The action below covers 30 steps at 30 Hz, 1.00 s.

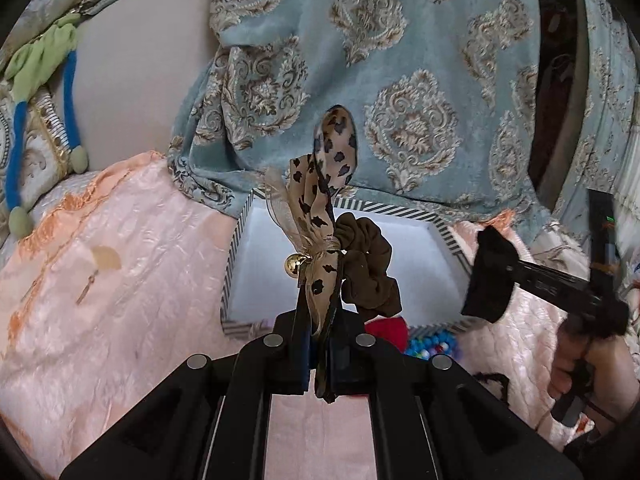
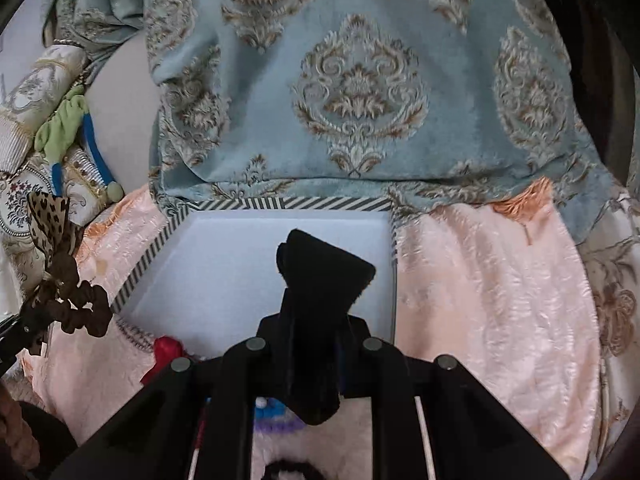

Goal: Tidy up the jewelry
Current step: 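Carry the leopard bow into the tray with the left tool while the right tool places the black clip there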

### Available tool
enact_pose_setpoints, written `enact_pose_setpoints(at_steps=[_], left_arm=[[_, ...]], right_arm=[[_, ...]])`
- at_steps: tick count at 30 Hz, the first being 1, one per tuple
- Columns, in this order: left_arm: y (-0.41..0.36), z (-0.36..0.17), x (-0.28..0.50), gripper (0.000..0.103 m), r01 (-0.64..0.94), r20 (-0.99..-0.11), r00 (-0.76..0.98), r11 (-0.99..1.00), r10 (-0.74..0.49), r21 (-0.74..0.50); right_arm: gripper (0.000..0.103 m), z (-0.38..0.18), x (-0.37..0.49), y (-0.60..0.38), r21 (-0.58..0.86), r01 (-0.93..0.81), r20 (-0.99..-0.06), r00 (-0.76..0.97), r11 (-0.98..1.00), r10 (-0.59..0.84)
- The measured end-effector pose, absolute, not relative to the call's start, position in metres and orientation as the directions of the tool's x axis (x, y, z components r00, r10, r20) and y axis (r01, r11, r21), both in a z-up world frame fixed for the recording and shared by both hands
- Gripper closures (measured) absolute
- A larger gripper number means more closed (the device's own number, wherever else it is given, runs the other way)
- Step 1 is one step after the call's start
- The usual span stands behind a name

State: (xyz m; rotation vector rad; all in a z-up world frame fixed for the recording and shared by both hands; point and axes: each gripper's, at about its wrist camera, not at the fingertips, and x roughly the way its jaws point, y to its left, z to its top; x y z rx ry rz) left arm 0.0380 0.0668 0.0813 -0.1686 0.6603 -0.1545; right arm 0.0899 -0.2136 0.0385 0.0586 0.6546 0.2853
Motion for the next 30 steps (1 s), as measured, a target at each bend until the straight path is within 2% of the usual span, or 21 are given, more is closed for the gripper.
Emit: enact_pose_setpoints(at_steps=[6, 10, 16, 22, 27, 29, 30], left_arm=[[0.063, 0.07, 0.087, 0.103, 0.066, -0.636, 0.753, 0.981, -0.168, -0.181], [0.056, 0.064, 0.114, 0.103, 0.024, -0.675, 0.73, 0.992, -0.104, -0.126], [0.047, 0.067, 0.127, 0.103, 0.001, -0.676, 0.736, 0.998, -0.041, -0.06], [0.049, 0.048, 0.139, 0.103, -0.022, -0.704, 0.71, 1.0, 0.029, 0.018], [0.053, 0.027, 0.146, 0.103, -0.019, -0.755, 0.655, 1.0, 0.012, 0.0], [0.054, 0.023, 0.148, 0.103, -0.022, -0.768, 0.64, 1.0, 0.001, -0.016], [0.054, 0.022, 0.149, 0.103, -0.019, -0.776, 0.631, 0.999, -0.009, -0.027]], right_arm=[[0.088, 0.029, 0.099, -0.222, 0.153, -0.252, -0.588, 0.754, 0.955, 0.293], [0.088, 0.031, 0.105, -0.23, 0.198, -0.246, -0.579, 0.752, 0.949, 0.316], [0.088, 0.029, 0.114, -0.22, 0.183, -0.283, -0.58, 0.742, 0.941, 0.336], [0.088, 0.016, 0.136, -0.204, 0.154, -0.303, -0.634, 0.7, 0.941, 0.329], [0.088, -0.005, 0.153, -0.204, 0.138, -0.262, -0.7, 0.656, 0.955, 0.281], [0.086, -0.01, 0.157, -0.207, 0.168, -0.246, -0.715, 0.636, 0.955, 0.29], [0.082, -0.011, 0.158, -0.208, 0.172, -0.235, -0.717, 0.635, 0.957, 0.286]])
